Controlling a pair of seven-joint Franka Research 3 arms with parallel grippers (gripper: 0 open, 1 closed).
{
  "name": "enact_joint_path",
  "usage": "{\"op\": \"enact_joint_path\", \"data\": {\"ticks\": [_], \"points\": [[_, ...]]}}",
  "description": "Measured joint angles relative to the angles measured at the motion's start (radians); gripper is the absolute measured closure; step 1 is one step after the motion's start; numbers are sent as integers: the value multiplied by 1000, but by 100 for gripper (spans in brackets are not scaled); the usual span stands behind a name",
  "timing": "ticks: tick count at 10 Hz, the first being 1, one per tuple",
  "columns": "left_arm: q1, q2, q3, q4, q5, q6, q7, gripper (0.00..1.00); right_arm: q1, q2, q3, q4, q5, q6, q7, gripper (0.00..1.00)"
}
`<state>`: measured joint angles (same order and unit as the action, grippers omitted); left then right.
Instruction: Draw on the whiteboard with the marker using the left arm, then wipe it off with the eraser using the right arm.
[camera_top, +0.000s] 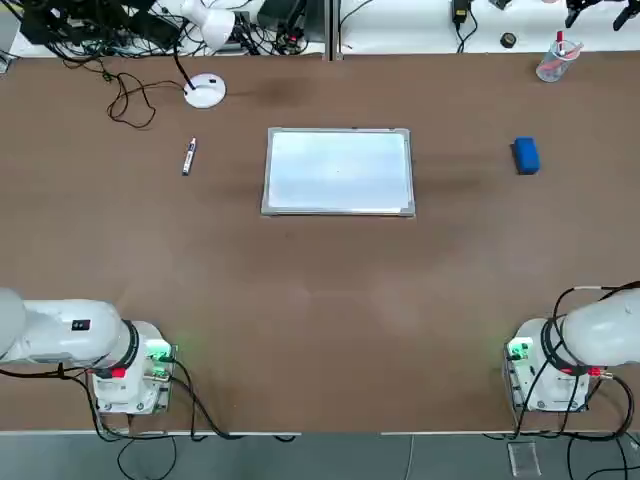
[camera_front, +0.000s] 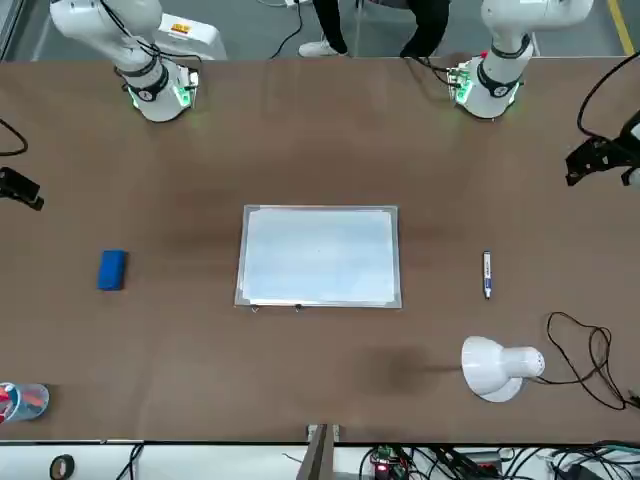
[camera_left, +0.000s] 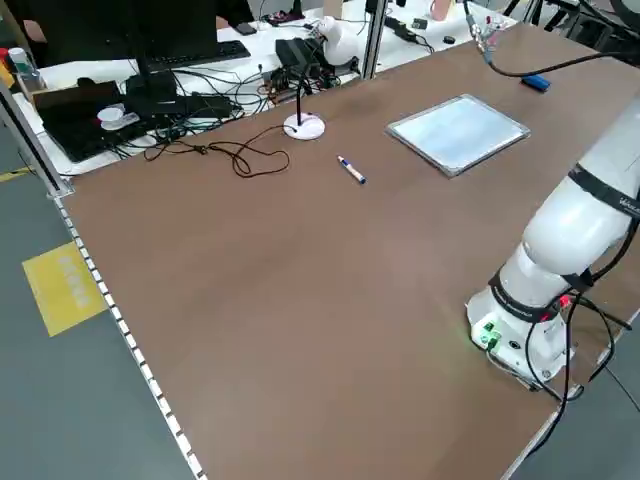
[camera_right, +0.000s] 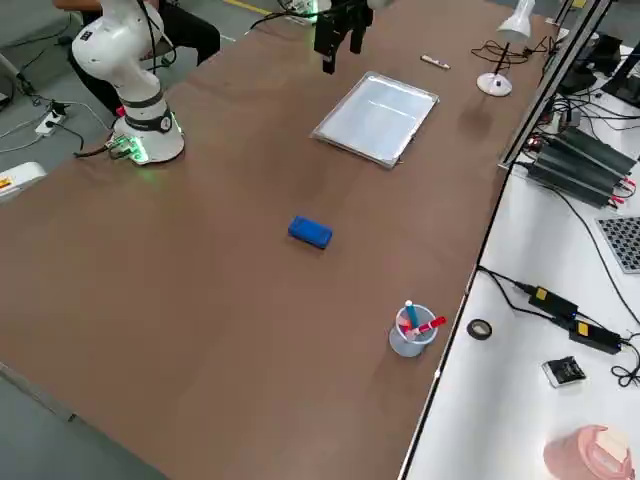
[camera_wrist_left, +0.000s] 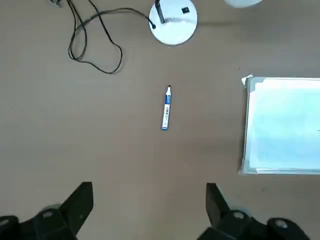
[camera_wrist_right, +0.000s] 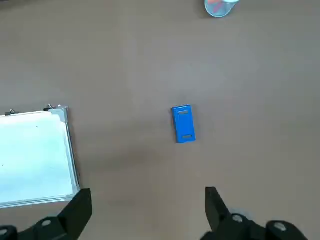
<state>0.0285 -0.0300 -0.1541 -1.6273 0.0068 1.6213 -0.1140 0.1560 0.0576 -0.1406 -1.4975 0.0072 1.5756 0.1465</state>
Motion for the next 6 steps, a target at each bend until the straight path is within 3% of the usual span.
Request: {"op": "enact_joint_path", "data": {"ticks": [3,6], "points": [[2,38,1,-69,0,104,0,0,1,0,1,0,0,-1,0,0],[23,58,1,-223,0,305,0,0,2,0,2,0,0,-2,-1,0]]}}
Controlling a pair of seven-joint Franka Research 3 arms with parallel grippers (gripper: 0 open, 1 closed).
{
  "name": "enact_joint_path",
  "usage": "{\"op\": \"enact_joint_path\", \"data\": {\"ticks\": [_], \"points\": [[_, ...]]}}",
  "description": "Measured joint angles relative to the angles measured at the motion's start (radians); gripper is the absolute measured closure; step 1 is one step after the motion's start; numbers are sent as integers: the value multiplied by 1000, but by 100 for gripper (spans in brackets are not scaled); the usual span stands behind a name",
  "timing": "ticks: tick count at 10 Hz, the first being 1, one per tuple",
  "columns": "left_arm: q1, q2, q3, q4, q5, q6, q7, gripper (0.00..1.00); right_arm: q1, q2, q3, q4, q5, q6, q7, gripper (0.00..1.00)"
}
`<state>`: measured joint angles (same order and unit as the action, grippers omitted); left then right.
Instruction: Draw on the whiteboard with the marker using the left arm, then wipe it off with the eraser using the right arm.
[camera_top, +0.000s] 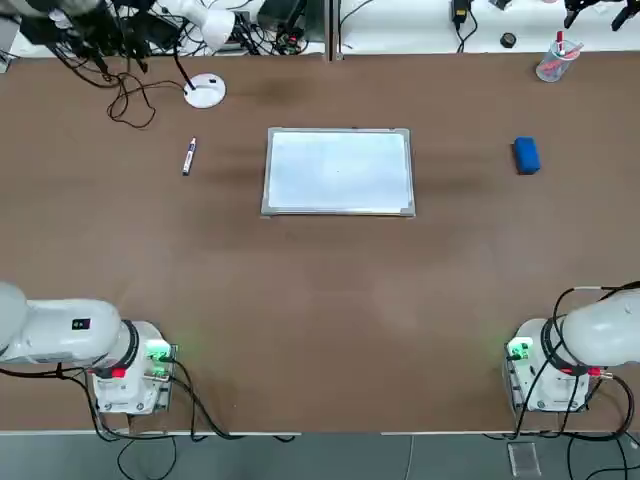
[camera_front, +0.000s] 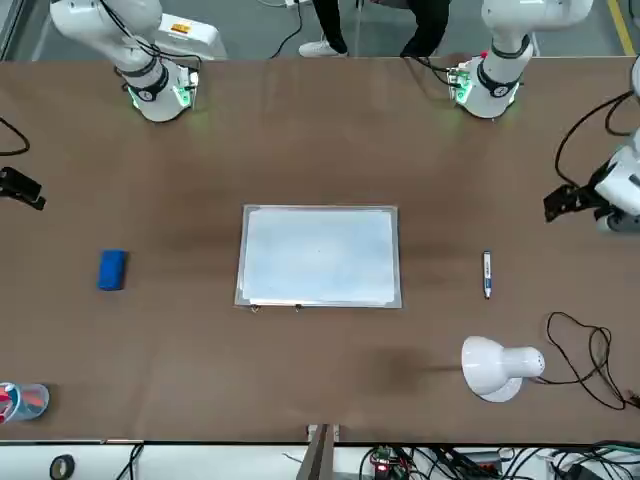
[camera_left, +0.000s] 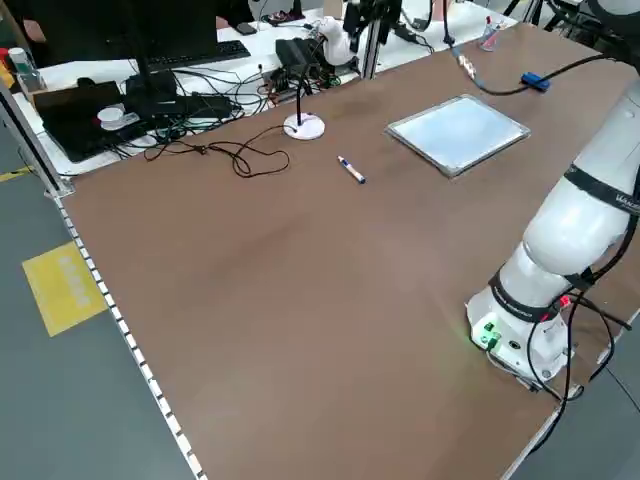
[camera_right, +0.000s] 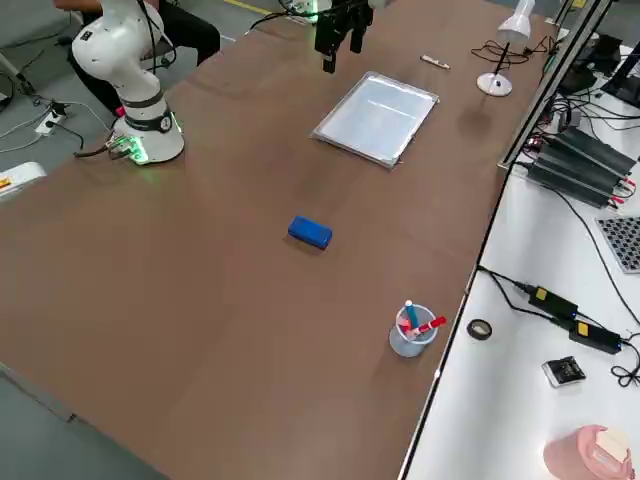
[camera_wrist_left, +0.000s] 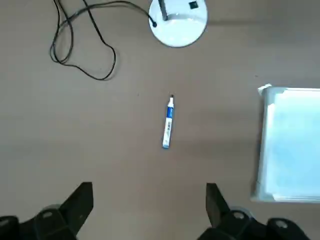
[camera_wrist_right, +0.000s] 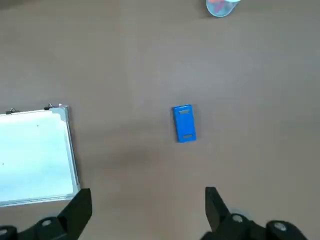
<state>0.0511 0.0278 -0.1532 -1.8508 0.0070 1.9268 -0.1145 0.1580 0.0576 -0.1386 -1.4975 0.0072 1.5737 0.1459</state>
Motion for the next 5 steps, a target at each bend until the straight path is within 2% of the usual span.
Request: {"op": "enact_joint_path", "data": {"ticks": [3,5], "points": [[3,23,-1,-175,0,229,0,0,0,0,0,0,0,0,0,0],[2,71,-2,-245,3,338,0,1,0,-1,0,0,0,0,0,0]]}}
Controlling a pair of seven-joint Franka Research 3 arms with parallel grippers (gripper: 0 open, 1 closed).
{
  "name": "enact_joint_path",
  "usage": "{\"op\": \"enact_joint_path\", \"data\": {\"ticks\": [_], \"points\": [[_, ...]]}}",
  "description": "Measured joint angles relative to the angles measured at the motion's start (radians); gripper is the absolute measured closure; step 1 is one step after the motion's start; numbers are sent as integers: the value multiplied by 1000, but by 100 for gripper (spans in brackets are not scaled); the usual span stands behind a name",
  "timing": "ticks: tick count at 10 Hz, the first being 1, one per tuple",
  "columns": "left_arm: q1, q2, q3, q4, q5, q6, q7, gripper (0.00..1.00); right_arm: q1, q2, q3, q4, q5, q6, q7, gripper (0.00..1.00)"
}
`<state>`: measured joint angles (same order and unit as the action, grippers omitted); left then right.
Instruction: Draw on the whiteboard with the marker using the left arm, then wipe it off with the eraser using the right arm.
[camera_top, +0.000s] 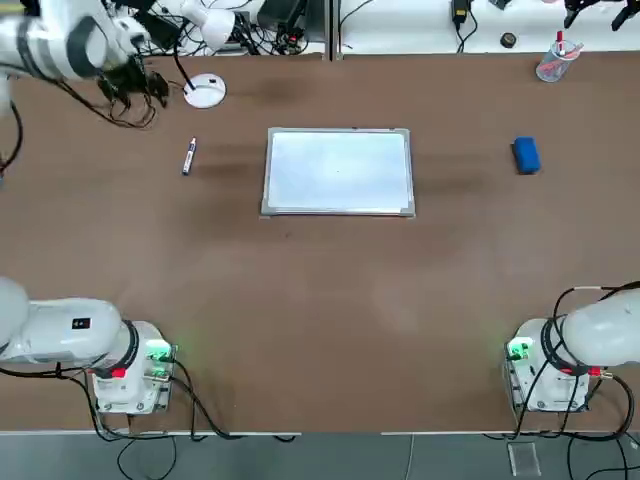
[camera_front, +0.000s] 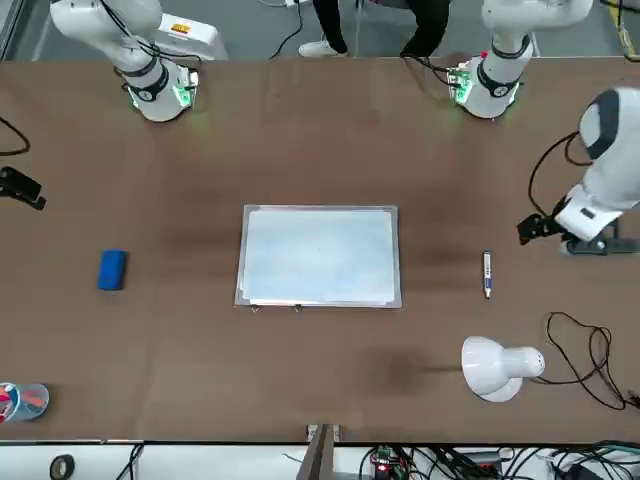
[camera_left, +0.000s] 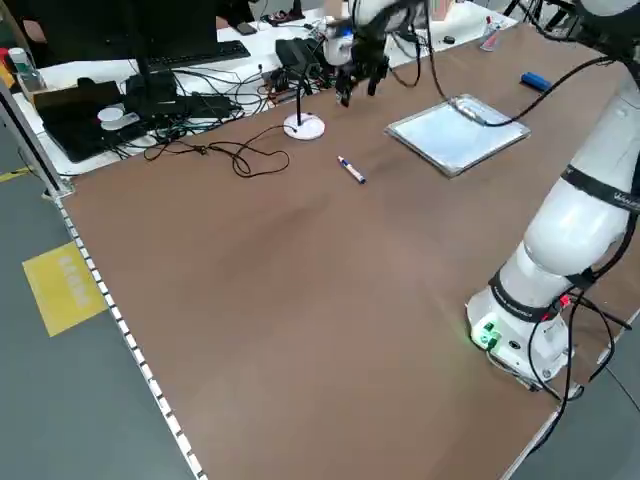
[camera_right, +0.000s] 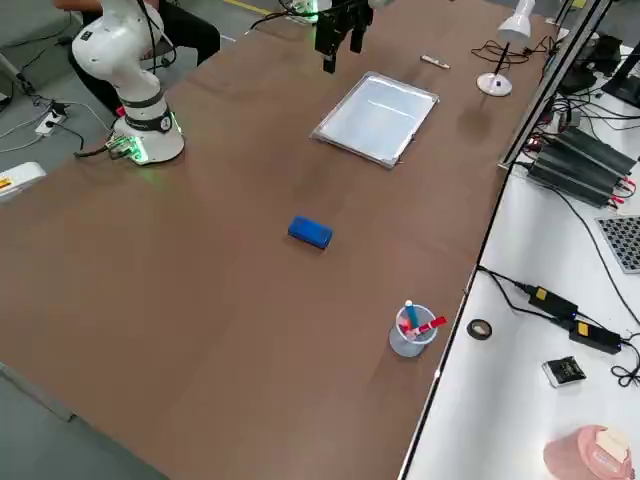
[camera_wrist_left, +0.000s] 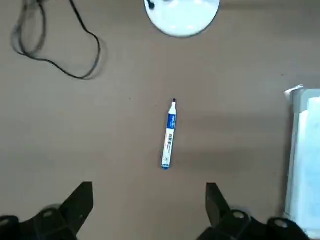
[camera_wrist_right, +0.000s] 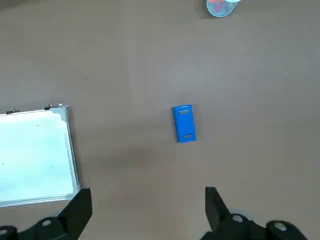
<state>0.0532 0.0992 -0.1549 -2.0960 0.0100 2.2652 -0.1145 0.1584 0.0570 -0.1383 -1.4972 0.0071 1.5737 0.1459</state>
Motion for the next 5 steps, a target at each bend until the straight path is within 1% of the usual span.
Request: {"op": "enact_joint_path", "data": {"ticks": [3,4,5], "points": [[-3,114,-3,-25,52,131,-4,3,0,0,0,0,0,0,0,0],[-3,154,-5,-30,60,182,-5,5,0,0,0,0,0,0,0,0],[-3,192,-5,-36,64,231,-5,5,0,0,0,0,0,0,0,0]]}}
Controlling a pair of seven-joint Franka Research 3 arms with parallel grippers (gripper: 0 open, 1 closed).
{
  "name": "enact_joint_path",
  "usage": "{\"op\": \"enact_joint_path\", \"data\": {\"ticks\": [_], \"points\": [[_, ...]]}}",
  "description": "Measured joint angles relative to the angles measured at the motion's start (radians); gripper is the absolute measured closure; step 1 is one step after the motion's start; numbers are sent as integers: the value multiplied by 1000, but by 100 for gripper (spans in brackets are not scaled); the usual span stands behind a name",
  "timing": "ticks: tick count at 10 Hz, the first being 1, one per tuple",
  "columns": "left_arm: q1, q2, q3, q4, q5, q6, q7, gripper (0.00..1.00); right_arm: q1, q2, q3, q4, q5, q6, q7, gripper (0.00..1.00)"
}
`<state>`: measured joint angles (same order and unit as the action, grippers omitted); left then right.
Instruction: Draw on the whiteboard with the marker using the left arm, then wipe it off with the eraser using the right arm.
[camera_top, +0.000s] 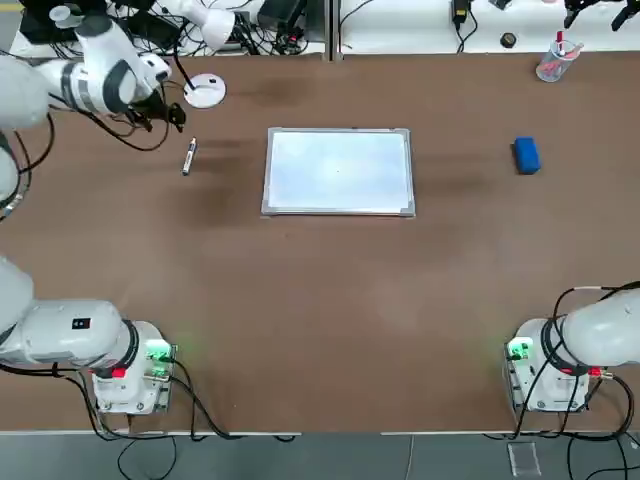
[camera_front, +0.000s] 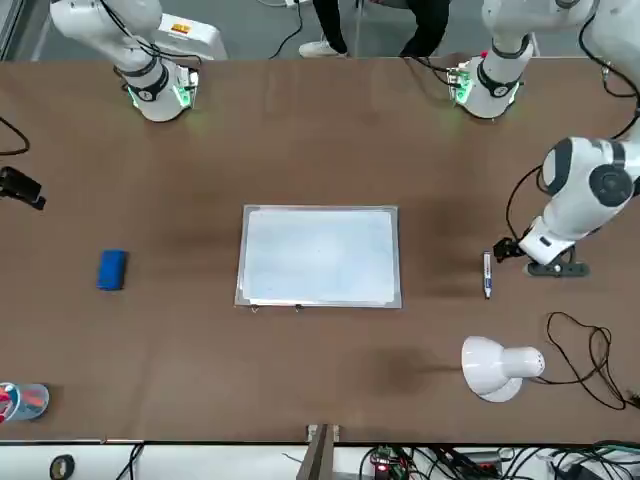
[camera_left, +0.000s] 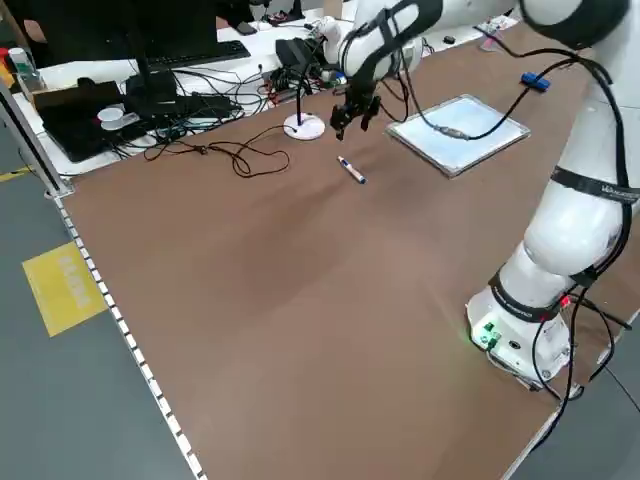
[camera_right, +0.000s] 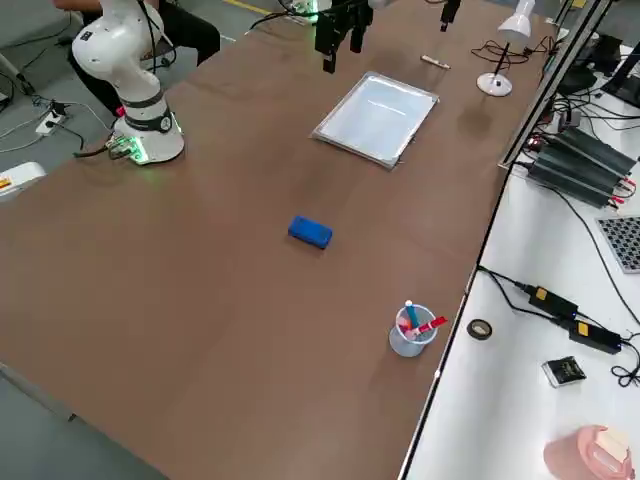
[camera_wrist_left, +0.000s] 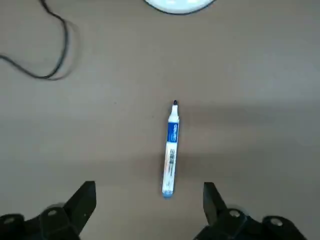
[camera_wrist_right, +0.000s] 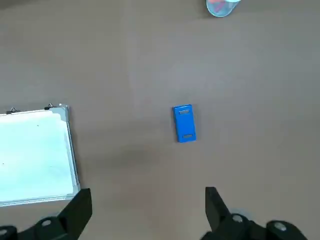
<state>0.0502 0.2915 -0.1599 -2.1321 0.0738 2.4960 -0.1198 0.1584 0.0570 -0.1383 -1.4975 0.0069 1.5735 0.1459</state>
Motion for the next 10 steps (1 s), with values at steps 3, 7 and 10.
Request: {"op": "enact_joint_path", "data": {"ticks": [3,7,10], "points": [[0,99,0,-11,2,106,0,15,0,0,0,0,-4,0,0,0],[-1,163,-1,-12,27,143,0,23,1,0,1,0,-5,0,0,0],[-1,183,-1,-12,37,143,0,29,1,0,1,0,-7,2,0,0]]}}
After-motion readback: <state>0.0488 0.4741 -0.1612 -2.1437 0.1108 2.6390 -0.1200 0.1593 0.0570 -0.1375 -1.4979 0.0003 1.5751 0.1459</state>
